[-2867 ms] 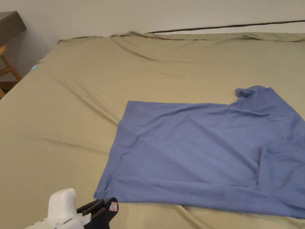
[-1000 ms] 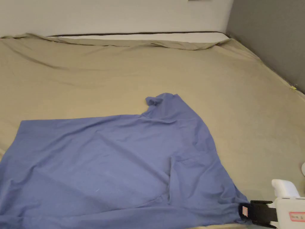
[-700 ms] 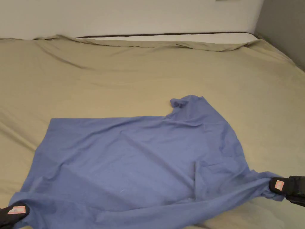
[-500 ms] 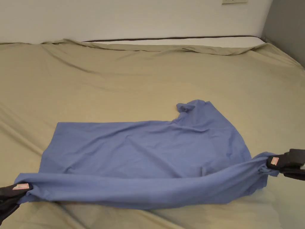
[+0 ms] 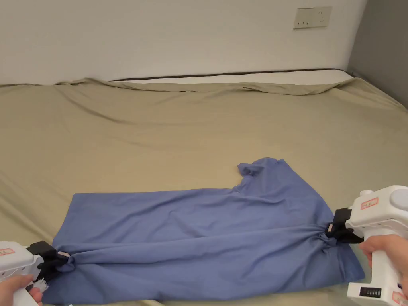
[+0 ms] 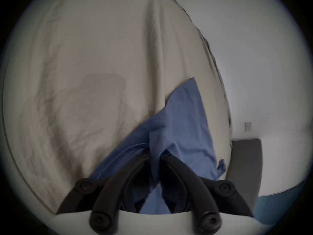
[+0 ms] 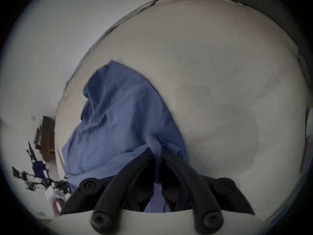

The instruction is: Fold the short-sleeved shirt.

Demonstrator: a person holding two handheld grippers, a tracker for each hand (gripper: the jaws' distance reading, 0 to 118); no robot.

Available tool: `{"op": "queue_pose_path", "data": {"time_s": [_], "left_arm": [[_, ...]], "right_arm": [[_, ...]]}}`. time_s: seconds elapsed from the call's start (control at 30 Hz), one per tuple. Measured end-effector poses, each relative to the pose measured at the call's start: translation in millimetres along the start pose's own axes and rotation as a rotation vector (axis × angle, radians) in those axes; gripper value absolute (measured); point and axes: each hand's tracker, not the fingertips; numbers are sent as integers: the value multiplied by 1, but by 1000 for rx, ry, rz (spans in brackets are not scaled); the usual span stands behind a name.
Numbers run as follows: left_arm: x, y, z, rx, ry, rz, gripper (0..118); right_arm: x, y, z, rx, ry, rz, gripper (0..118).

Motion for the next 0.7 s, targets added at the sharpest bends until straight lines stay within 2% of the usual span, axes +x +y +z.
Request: {"op": "queue_pose_path", "data": {"time_s": [0.07,0.1,0.13,0.17,0.2,0.23,0.27,0.37,0.43,0.5,0.53,0.57,0.6,0.63,0.67,0.7], "left_arm": [[-4,-4,1,19,-30,-16,23],[-2,-3,5,27,-112,-21,39],[3,-2,11,31,-136,-36,66],[14,-2,22,36,-115,-52,94],[21,-3,37,62,-96,-83,115],[29,-4,60,111,-139,-138,118],[36,-6,84,170,-225,-197,118],[51,-28,156,208,-356,-395,118],[47,-51,195,225,-354,-551,118],[31,-88,220,230,-286,-673,118],[22,-105,226,255,-246,-718,114],[7,-116,226,278,-198,-757,95],[-3,-130,227,267,-136,-787,51],[-11,-140,224,249,-90,-800,0],[-18,-148,216,213,-62,-783,0],[-27,-156,210,183,-80,-735,0]], "right_arm": [[-3,-4,-1,27,-16,59,15],[-7,-3,2,22,-15,96,24],[-9,0,7,13,31,114,38],[-14,1,18,13,64,131,61],[-21,0,33,59,107,160,94],[-28,-6,59,175,171,209,118],[-36,-13,86,301,219,256,118],[-50,-59,156,427,311,423,118],[-54,-101,189,503,372,503,118],[-54,-155,213,546,399,580,118],[-54,-178,218,559,377,604,113],[-55,-205,222,581,331,637,101],[-55,-231,222,611,293,680,69],[-57,-249,219,615,264,714,15],[-62,-262,214,574,229,748,6],[-63,-274,211,540,202,766,6]]}}
